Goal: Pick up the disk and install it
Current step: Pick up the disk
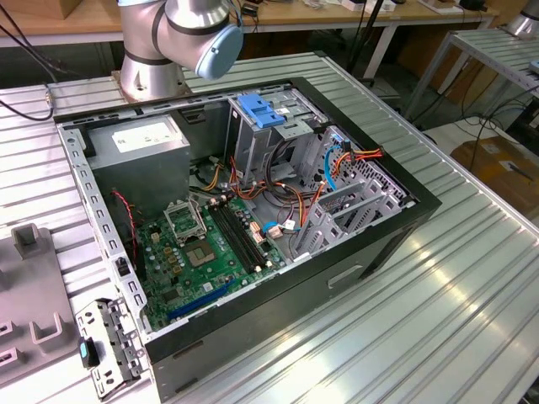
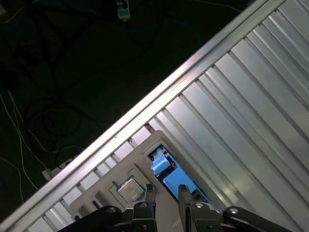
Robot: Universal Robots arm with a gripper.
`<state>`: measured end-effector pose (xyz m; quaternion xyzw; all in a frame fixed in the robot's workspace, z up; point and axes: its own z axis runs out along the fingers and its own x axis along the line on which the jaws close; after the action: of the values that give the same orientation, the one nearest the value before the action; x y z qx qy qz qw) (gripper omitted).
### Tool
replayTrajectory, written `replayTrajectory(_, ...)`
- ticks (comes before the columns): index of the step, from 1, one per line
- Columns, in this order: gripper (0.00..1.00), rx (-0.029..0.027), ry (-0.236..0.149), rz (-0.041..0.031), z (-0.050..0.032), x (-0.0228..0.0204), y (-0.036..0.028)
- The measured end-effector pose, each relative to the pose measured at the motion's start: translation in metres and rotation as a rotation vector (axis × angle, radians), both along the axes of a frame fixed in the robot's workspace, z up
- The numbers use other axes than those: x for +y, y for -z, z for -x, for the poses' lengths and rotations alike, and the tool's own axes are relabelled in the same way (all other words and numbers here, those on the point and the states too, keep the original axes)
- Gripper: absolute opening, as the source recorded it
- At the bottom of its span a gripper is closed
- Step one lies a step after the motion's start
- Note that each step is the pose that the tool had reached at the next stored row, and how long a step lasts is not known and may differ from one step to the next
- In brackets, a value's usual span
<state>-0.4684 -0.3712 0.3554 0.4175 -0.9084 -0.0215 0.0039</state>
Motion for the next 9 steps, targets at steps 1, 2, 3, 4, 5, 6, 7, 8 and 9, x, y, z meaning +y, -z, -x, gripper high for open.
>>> replayTrajectory(1, 0.33, 0.0, -0.03, 0.0012, 0.0, 0.0001, 0.0007)
replayTrajectory(2, 0.33, 0.0, -0.042, 0.0022, -0.0002, 0.0001, 0.0012)
replayTrajectory(3, 0.33, -0.0001, -0.057, 0.0044, -0.0006, 0.0, 0.0019)
replayTrajectory(4, 0.33, -0.0001, -0.065, 0.0056, -0.001, 0.0001, 0.0021)
replayTrajectory(5, 0.33, -0.0004, -0.07, 0.0065, -0.0017, 0.0005, 0.0024)
replayTrajectory(6, 0.33, -0.0005, -0.075, 0.0072, -0.0027, 0.0016, 0.0027)
replayTrajectory(7, 0.33, -0.0004, -0.078, 0.0075, -0.0034, 0.0027, 0.0027)
replayTrajectory(8, 0.33, -0.0005, -0.081, 0.0075, -0.0039, 0.0037, 0.0029)
replayTrajectory(9, 0.34, -0.0005, -0.085, 0.0077, -0.0043, 0.0049, 0.003)
